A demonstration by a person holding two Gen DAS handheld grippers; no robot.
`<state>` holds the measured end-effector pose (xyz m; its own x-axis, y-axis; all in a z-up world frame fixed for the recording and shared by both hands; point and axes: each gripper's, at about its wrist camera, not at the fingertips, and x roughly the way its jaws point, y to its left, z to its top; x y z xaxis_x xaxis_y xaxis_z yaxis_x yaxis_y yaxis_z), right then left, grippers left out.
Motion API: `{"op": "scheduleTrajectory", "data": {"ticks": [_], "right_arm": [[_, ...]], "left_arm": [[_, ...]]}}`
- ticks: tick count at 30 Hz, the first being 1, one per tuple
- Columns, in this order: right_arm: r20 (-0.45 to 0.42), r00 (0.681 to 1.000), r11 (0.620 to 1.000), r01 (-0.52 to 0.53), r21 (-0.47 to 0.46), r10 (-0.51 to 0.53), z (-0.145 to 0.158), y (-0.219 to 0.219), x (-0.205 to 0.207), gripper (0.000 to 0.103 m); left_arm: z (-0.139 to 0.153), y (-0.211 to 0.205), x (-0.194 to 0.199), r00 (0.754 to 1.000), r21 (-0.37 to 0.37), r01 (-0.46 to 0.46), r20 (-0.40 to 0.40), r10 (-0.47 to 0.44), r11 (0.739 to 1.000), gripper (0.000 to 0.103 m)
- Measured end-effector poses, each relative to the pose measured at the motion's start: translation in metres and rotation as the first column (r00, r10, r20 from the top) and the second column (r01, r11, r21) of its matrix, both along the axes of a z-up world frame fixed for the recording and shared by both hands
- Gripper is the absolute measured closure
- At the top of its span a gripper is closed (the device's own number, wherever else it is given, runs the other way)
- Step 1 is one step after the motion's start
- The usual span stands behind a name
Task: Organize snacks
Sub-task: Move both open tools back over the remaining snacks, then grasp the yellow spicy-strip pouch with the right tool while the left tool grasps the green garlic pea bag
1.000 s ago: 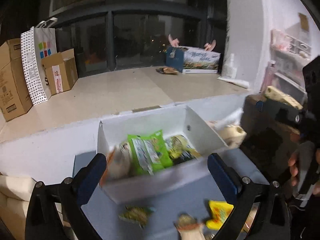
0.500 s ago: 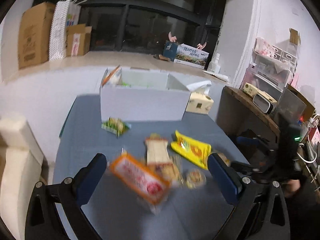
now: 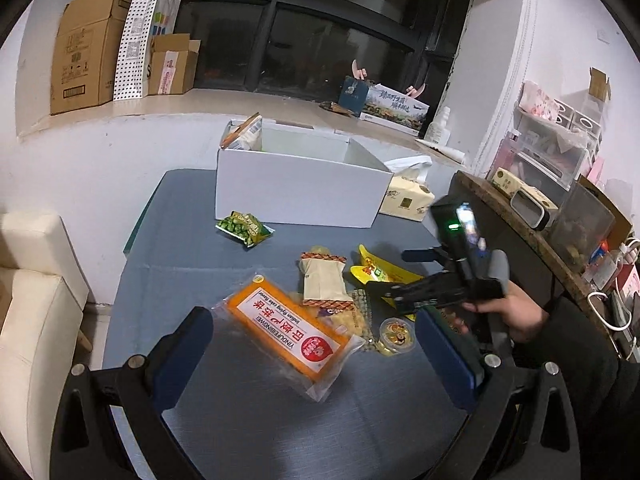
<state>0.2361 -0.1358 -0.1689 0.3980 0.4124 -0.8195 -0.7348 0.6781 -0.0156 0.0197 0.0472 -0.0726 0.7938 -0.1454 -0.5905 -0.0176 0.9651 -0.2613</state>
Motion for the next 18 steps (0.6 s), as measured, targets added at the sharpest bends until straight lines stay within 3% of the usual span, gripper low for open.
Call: {"op": "scheduleTrajectory", "data": {"ticks": [2, 4, 5, 6, 9, 11, 13, 18], "right_arm": [[-0.005, 1.000, 0.999, -0.009, -0.049, 0.009, -0.011, 0.007, 0.007, 0.000], [-0.068, 0.998, 0.998, -0.002, -0.055, -0.001, -0.020, 0.007, 0.014, 0.002], [-0.057, 0.998, 0.999, 0.008, -0.031, -0.010, -0.017, 0.004, 0.015, 0.014], [-0.038, 0.999, 0.999, 0.027, -0.035, -0.028, -0.013, 0.002, 0.015, 0.034], [-0.058, 0.997, 0.998, 0.057, 0.015, -0.056, -0.003, -0.005, 0.017, 0.056], [-0.014, 0.998, 0.995, 0.064, 0.070, -0.063, 0.010, -0.010, 0.014, 0.057], [-0.026, 0.996, 0.979, 0.093, 0.182, -0.089, 0.025, -0.020, 0.015, 0.057], [-0.049, 0.991, 0.899, 0.131, 0.418, -0.122, 0.073, -0.046, 0.011, 0.057]], "left_arm": [[-0.002, 0.001, 0.001, 1.000, -0.002, -0.003, -0.005, 0.003, 1.000, 0.000], [-0.004, 0.002, 0.002, 1.000, -0.004, -0.006, -0.008, 0.006, 1.000, 0.000], [-0.006, 0.003, 0.004, 1.000, -0.009, -0.006, -0.013, 0.006, 1.000, 0.000], [-0.009, 0.003, 0.005, 1.000, -0.013, -0.008, -0.018, 0.008, 1.000, 0.000], [-0.013, 0.004, 0.011, 1.000, -0.018, -0.011, -0.028, 0.010, 1.000, 0.000], [-0.015, 0.005, 0.015, 1.000, -0.018, -0.017, -0.025, 0.016, 1.000, 0.000], [-0.016, 0.007, 0.024, 1.000, -0.011, -0.011, -0.020, 0.011, 1.000, 0.000], [-0.022, 0.020, 0.081, 0.999, 0.029, -0.011, -0.033, 0.012, 1.000, 0.000]]}}
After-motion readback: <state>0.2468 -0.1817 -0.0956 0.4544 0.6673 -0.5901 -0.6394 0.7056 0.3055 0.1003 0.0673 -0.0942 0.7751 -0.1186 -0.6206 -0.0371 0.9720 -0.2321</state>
